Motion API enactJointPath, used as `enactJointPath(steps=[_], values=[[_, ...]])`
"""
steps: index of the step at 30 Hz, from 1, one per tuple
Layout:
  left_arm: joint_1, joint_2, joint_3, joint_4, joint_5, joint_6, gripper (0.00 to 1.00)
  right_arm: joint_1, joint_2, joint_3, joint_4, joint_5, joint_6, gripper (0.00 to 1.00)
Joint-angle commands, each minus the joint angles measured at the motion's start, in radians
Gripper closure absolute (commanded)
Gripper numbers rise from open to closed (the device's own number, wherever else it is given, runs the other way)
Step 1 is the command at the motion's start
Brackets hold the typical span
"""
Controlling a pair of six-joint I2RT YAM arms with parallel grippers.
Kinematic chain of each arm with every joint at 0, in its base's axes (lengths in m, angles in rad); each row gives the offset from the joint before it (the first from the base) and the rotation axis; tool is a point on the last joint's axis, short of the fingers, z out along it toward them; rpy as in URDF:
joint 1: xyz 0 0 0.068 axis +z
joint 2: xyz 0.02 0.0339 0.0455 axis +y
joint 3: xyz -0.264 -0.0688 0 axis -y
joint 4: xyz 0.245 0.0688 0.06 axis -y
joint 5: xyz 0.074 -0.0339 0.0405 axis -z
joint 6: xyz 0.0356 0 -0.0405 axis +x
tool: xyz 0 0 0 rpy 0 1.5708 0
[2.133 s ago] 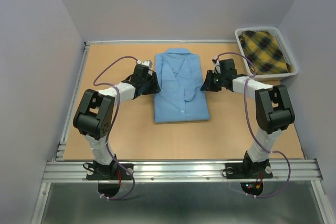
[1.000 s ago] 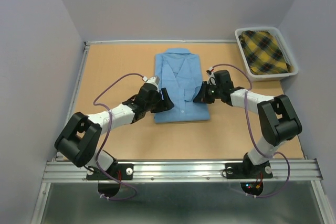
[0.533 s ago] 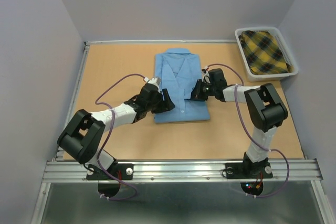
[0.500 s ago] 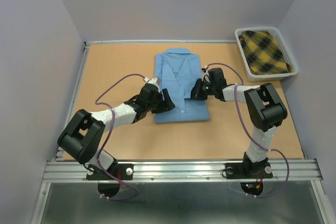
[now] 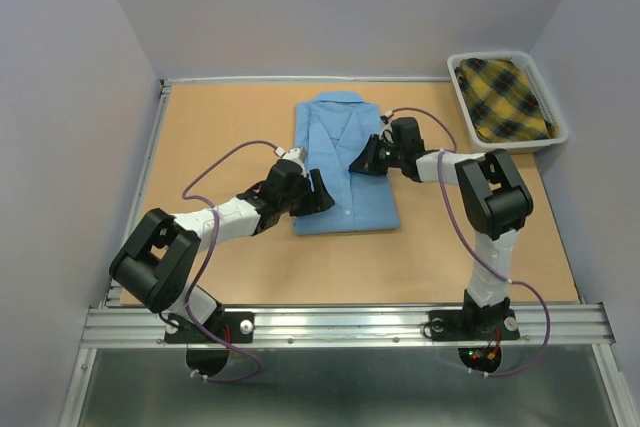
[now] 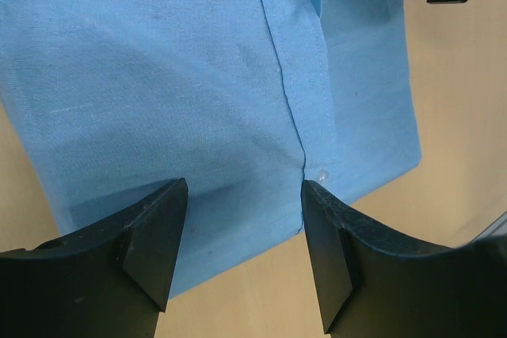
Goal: Fold and stack the long sleeve shirts
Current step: Fold the shirt
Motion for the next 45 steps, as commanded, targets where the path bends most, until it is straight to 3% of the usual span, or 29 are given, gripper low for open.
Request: enactJointPath(steps=[1, 7, 11, 17, 25, 35, 45], values=[[-0.008, -0.048, -0.010, 0.018, -0.013, 0.002, 0.30, 0.011, 0.006, 0.044, 0.046, 0.039, 0.009, 0.86], [-0.026, -0.088, 0.044, -0.030, -0.075, 0.010, 0.29, 0.011, -0.093, -0.016, 0.029, 0.095, -0.014, 0.85], [-0.069, -0.067, 0.166, -0.121, -0.186, 0.054, 0.23, 0.011, -0.178, -0.057, -0.003, 0.193, -0.043, 0.77], [-0.157, 0.084, 0.372, -0.268, -0.365, 0.136, 0.16, 0.009, -0.328, -0.113, -0.075, 0.344, -0.100, 0.54], [-0.218, 0.308, 0.610, -0.459, -0.525, 0.200, 0.24, 0.009, -0.498, -0.208, -0.165, 0.584, -0.091, 0.33], [-0.220, 0.443, 0.717, -0.508, -0.583, 0.211, 0.30, 0.008, -0.538, -0.257, -0.181, 0.606, -0.068, 0.30], [-0.220, 0.504, 0.777, -0.580, -0.654, 0.183, 0.39, 0.009, -0.477, -0.217, -0.179, 0.480, -0.074, 0.30]])
